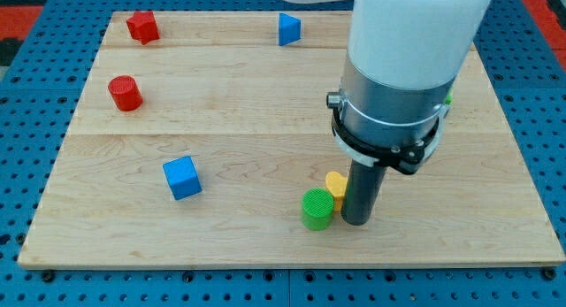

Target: Move the yellow heart diagonally top left to the green circle

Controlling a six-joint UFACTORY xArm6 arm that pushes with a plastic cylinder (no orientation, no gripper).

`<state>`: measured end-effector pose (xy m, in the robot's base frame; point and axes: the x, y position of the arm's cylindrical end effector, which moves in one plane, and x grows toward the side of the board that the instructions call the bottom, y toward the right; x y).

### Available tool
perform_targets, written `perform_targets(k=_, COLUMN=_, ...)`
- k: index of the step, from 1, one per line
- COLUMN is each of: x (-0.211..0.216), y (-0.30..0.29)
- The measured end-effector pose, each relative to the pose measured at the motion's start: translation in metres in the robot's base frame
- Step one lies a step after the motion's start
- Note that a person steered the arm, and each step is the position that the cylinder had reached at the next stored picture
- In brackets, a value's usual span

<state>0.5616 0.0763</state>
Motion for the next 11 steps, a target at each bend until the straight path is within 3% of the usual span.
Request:
perform_targets(k=4, x=-0.073, y=-0.006)
perform_targets(k=7, x=-0.088, y=-0.018)
perform_targets(k=11, x=-0.089, y=-0.139)
